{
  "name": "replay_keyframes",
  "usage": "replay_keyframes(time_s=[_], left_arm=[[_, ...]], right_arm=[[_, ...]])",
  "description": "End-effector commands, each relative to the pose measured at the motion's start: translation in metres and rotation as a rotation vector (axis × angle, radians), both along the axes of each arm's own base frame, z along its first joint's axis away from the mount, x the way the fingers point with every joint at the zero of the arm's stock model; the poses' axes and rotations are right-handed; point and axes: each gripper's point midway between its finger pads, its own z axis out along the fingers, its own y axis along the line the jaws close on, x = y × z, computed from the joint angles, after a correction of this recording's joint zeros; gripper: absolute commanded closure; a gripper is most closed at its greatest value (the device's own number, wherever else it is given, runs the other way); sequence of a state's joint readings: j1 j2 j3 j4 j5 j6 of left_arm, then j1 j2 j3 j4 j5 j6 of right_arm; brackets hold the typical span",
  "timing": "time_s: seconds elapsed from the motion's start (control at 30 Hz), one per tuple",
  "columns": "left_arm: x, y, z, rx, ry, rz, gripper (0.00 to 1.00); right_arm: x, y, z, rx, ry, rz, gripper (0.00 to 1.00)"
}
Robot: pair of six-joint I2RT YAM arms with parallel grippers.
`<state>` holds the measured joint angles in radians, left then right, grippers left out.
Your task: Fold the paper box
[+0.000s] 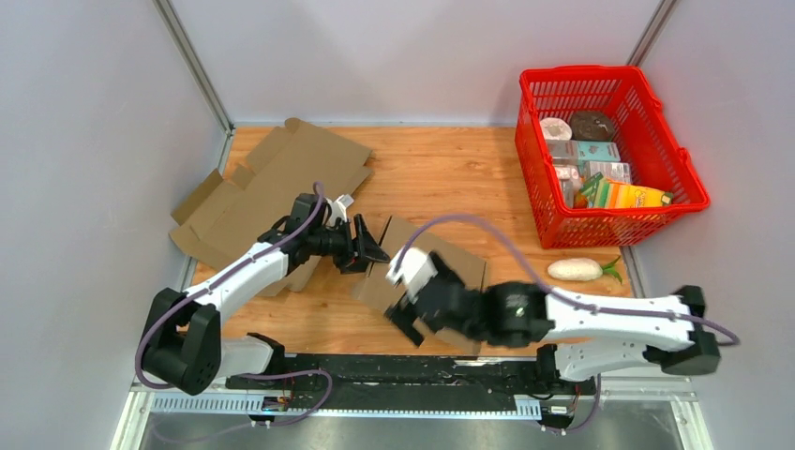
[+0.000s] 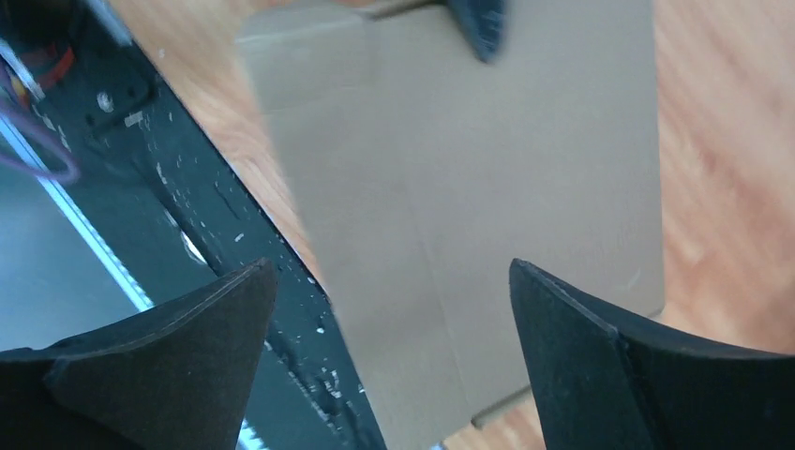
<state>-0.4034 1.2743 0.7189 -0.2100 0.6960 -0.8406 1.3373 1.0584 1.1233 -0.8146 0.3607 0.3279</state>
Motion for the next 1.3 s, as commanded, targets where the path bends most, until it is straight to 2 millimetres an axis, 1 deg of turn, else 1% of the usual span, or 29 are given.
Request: replay_keyframes(time_s=[0.0,0.03,0.07,0.1,0.17,0.2,0.23,0.27,0.3,0.37,0.4,0.43,0.47,0.57,0.6,0.63,0.7,0.8,0.87,0.93,0.97,1.03,1.07,1.1,1.13,1.17,1.2,1.23,1.27], left_arm=[[-0.021,0.010,-0.005,0.045,0.161,0.034,0.49],[-0.022,0.011,-0.003,0.041,0.177,0.048,0.49],[-0.023,0.010,-0.001,0.035,0.183,0.052,0.49],[-0.025,0.010,0.002,0.024,0.186,0.064,0.49],[-0.028,0.014,0.000,0.030,0.201,0.082,0.49],[-0.029,0.015,0.000,0.027,0.215,0.090,0.49],[-0.031,0.015,0.001,0.011,0.228,0.082,0.50],[-0.031,0.015,0.002,0.004,0.233,0.082,0.49],[-0.032,0.014,0.004,-0.004,0.239,0.079,0.50],[-0.033,0.014,0.004,-0.007,0.247,0.082,0.50],[-0.033,0.014,0.006,-0.012,0.250,0.086,0.50],[-0.032,0.013,0.009,-0.020,0.251,0.082,0.50],[-0.032,0.013,0.010,-0.025,0.255,0.080,0.50],[-0.032,0.011,0.015,-0.039,0.262,0.069,0.50],[-0.034,0.011,0.016,-0.038,0.266,0.066,0.50],[-0.034,0.011,0.017,-0.038,0.265,0.064,0.49],[-0.037,0.012,0.017,-0.041,0.271,0.064,0.48],[-0.040,0.012,0.015,-0.053,0.289,0.062,0.48],[-0.043,0.012,0.015,-0.054,0.293,0.060,0.48],[-0.044,0.013,0.016,-0.059,0.284,0.061,0.47],[-0.045,0.013,0.015,-0.054,0.289,0.063,0.46],[-0.045,0.015,0.017,-0.053,0.273,0.071,0.44],[-0.047,0.017,0.017,-0.045,0.282,0.076,0.44],[-0.046,0.019,0.021,-0.043,0.262,0.085,0.42],[-0.043,0.023,0.020,-0.018,0.241,0.108,0.35],[-0.046,0.028,0.018,0.017,0.248,0.123,0.30],[-0.043,0.032,0.026,0.034,0.193,0.125,0.26],[-0.041,0.037,0.025,0.060,0.171,0.150,0.26],[-0.040,0.039,0.028,0.063,0.152,0.168,0.25]], right_arm=[[-0.002,0.038,0.016,-0.174,-0.443,0.054,0.00],[0.001,0.041,0.014,-0.201,-0.491,0.019,0.00],[0.001,0.049,0.010,-0.203,-0.513,0.006,0.00],[0.002,0.053,-0.007,-0.281,-0.559,0.023,0.00],[0.000,0.060,-0.015,-0.302,-0.602,0.013,0.00],[-0.003,0.059,-0.029,-0.348,-0.625,0.052,0.00],[-0.005,0.060,-0.036,-0.353,-0.633,0.081,0.00],[-0.009,0.069,-0.031,-0.283,-0.636,0.087,0.00],[-0.008,0.064,-0.046,-0.322,-0.657,0.113,0.00],[-0.005,0.068,-0.050,-0.306,-0.682,0.105,0.00],[-0.001,0.066,-0.051,-0.323,-0.710,0.080,0.00],[0.000,0.064,-0.057,-0.354,-0.733,0.088,0.00],[0.000,0.067,-0.061,-0.347,-0.736,0.089,0.00],[0.005,0.068,-0.068,-0.342,-0.765,0.065,0.00],[0.011,0.063,-0.064,-0.350,-0.799,0.003,0.00],[0.014,0.061,-0.063,-0.367,-0.822,-0.016,0.00],[0.020,0.060,-0.069,-0.399,-0.867,-0.028,0.00],[0.027,0.059,-0.077,-0.412,-0.879,-0.033,0.00],[0.032,0.060,-0.074,-0.398,-0.894,-0.051,0.01],[0.035,0.054,-0.075,-0.416,-0.913,-0.067,0.06],[0.035,0.055,-0.070,-0.384,-0.916,-0.089,0.12],[0.037,0.051,-0.072,-0.407,-0.932,-0.082,0.19],[0.036,0.051,-0.070,-0.398,-0.933,-0.083,0.26],[0.036,0.051,-0.069,-0.399,-0.935,-0.083,0.29],[0.036,0.049,-0.070,-0.400,-0.934,-0.081,0.30],[0.036,0.047,-0.069,-0.399,-0.931,-0.080,0.34],[0.036,0.048,-0.070,-0.392,-0.924,-0.067,0.39],[0.034,0.047,-0.071,-0.369,-0.908,-0.059,0.43],[0.034,0.042,-0.071,-0.363,-0.900,-0.045,0.46]])
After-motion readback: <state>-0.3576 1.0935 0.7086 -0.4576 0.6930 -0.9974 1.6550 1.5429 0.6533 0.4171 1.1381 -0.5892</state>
